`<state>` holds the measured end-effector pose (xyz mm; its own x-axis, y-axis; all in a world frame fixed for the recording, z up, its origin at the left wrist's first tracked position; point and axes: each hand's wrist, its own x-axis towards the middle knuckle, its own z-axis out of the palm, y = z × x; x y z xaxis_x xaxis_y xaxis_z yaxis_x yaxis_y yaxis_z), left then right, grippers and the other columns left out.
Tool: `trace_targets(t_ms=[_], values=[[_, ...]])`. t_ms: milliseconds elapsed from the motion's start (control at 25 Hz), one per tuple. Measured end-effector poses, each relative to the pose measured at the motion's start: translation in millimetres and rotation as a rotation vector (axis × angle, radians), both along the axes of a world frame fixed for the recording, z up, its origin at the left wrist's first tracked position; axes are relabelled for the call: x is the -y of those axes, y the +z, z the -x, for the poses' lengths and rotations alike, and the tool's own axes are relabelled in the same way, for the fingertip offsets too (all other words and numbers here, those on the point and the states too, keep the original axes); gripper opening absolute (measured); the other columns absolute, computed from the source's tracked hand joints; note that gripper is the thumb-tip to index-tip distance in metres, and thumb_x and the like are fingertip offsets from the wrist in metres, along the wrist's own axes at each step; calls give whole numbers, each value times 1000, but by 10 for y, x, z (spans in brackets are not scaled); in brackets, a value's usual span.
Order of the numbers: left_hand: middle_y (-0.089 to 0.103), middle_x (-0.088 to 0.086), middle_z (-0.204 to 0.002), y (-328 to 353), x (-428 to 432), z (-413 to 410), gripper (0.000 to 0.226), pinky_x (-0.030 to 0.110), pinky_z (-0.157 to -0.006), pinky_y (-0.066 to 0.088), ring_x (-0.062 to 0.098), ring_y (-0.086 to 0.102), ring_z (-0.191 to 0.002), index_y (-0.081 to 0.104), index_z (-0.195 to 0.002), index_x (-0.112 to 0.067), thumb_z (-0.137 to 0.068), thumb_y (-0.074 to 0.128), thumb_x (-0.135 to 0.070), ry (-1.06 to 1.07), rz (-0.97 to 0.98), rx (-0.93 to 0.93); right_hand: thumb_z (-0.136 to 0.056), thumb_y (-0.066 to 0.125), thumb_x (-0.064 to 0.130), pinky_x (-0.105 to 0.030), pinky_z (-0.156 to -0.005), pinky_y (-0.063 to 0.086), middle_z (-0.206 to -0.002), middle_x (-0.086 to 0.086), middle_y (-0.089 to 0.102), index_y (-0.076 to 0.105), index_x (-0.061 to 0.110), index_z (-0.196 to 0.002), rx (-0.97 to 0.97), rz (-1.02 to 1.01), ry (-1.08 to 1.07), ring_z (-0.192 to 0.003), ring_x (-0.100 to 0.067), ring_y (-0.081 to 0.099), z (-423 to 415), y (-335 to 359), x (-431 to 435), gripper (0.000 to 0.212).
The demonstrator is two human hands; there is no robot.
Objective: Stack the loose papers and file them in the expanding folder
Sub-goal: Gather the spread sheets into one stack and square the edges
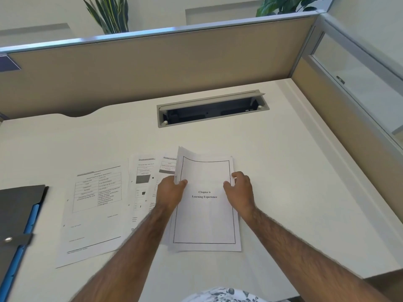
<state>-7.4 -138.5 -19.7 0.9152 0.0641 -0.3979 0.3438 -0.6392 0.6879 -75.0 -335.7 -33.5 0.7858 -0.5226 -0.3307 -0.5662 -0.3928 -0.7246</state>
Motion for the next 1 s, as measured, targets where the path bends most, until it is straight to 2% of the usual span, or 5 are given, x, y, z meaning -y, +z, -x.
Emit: trace_targets(t_ms=[240, 400, 560, 760, 1000], values=[[80, 6, -101, 203, -14, 46, 17, 37, -79, 61, 28, 76, -95, 74, -106, -6, -98, 64, -18, -20, 444, -26, -85, 76, 30, -36, -93, 49, -125, -5, 54, 44, 16, -142, 145, -235, -189, -111, -21, 58, 100, 167, 229, 67], [81, 9, -101, 499, -21, 120, 23, 36, -77, 63, 28, 77, -95, 74, -111, -3, -97, 68, -20, -16, 698, 4, -91, 71, 15, -30, -86, 57, -121, -10, 73, 65, 10, -127, 154, -770, -40, -106, -21, 73, 194, 480, 387, 37], [82, 4, -104, 768, 72, 202, 16, 43, -85, 63, 24, 77, -99, 75, -111, -14, -97, 68, -19, -94, 747, 86, -96, 61, 7, -38, -89, 58, -110, -4, 78, 72, 18, -112, 370, -644, -98, -105, -26, 73, 166, 786, 256, 22], [79, -11, -82, 1088, 72, 280, 9, 18, -55, 55, 6, 74, -74, 71, -98, -25, -91, 74, -19, -90, 806, 334, -97, 60, 10, -27, -87, 58, -111, 5, 74, 67, 32, -111, 603, -449, -68, -102, -15, 70, 228, 1209, 193, 27], [81, -11, -85, 1013, 142, 365, 12, 50, -82, 63, 10, 75, -83, 80, -85, -40, -83, 71, -32, -4, 699, 333, -99, 50, 4, -24, -81, 51, -106, 9, 69, 60, 33, -110, 524, -379, -79, -105, -17, 66, 328, 1122, 73, 32]])
